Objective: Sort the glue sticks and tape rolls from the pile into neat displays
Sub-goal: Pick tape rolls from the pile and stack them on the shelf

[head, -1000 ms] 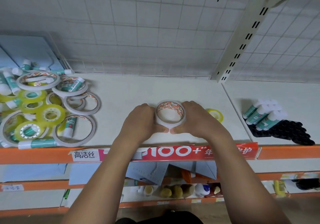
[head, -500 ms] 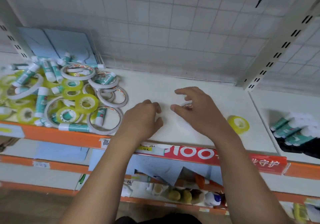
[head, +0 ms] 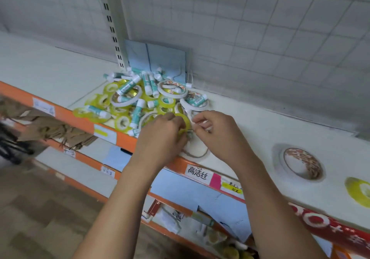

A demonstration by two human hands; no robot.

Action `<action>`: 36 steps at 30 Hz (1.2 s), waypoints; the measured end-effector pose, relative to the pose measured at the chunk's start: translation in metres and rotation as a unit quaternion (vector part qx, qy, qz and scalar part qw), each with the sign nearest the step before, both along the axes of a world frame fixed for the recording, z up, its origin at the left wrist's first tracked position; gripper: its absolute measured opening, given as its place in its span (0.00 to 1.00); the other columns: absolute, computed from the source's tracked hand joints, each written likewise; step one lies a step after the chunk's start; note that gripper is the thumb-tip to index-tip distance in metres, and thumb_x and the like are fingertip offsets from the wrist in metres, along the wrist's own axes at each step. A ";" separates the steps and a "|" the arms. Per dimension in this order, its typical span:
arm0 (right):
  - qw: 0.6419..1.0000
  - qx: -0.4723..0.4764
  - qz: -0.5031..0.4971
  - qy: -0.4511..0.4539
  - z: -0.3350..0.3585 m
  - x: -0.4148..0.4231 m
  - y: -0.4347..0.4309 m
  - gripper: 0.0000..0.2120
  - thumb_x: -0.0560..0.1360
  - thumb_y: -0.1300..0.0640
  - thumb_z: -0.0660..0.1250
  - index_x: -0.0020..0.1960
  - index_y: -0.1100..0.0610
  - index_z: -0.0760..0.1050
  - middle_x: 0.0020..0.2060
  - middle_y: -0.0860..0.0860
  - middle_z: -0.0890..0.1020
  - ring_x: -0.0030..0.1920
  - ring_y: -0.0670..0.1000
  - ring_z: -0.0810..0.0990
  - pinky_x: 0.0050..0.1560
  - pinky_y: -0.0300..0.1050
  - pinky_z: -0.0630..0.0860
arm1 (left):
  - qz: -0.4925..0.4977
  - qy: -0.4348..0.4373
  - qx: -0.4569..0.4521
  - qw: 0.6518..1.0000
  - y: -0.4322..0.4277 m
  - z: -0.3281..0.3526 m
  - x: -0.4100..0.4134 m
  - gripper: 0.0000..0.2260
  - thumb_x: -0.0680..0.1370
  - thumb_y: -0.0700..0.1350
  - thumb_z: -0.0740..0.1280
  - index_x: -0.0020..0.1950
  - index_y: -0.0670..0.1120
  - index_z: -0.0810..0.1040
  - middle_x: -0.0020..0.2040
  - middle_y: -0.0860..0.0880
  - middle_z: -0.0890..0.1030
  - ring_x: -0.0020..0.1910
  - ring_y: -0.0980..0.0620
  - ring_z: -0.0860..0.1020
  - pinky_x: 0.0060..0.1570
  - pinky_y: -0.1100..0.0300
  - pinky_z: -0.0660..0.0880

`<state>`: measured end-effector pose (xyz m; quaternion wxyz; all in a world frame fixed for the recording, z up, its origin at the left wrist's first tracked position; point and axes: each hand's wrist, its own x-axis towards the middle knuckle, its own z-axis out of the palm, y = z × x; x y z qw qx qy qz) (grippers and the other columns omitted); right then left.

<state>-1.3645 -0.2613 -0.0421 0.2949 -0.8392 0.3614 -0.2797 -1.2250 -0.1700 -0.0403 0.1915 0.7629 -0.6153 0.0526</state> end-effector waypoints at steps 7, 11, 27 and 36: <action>0.997 -0.063 -0.002 0.055 -0.010 0.039 0.008 0.16 0.72 0.51 0.72 0.60 0.51 0.77 0.57 0.46 0.77 0.56 0.49 0.76 0.57 0.50 0.75 | 0.014 0.005 -0.048 0.999 0.008 -0.001 0.039 0.09 0.75 0.45 0.66 0.53 0.47 0.80 0.49 0.48 0.78 0.49 0.45 0.76 0.38 0.54 0.73; 0.992 -0.079 -0.011 0.102 -0.014 0.051 0.004 0.27 0.70 0.47 0.73 0.67 0.50 0.72 0.63 0.46 0.73 0.63 0.52 0.71 0.63 0.52 0.71 | 0.013 0.010 -0.062 0.998 0.003 -0.002 0.052 0.09 0.75 0.44 0.65 0.53 0.46 0.81 0.49 0.48 0.79 0.48 0.43 0.77 0.41 0.49 0.75; 0.995 -0.055 -0.033 0.074 -0.006 0.051 -0.002 0.25 0.71 0.50 0.72 0.67 0.49 0.71 0.60 0.47 0.74 0.60 0.49 0.73 0.60 0.48 0.74 | 0.003 -0.007 -0.057 0.998 -0.030 -0.010 0.068 0.18 0.77 0.47 0.66 0.65 0.44 0.77 0.60 0.45 0.75 0.58 0.42 0.72 0.55 0.48 0.72; 0.996 -0.050 -0.040 0.068 -0.010 0.046 0.001 0.25 0.72 0.48 0.71 0.67 0.48 0.71 0.61 0.45 0.73 0.60 0.48 0.73 0.59 0.44 0.73 | 0.014 0.041 -0.072 0.996 -0.038 -0.019 0.065 0.13 0.75 0.50 0.71 0.50 0.40 0.78 0.58 0.41 0.74 0.59 0.42 0.70 0.58 0.50 0.70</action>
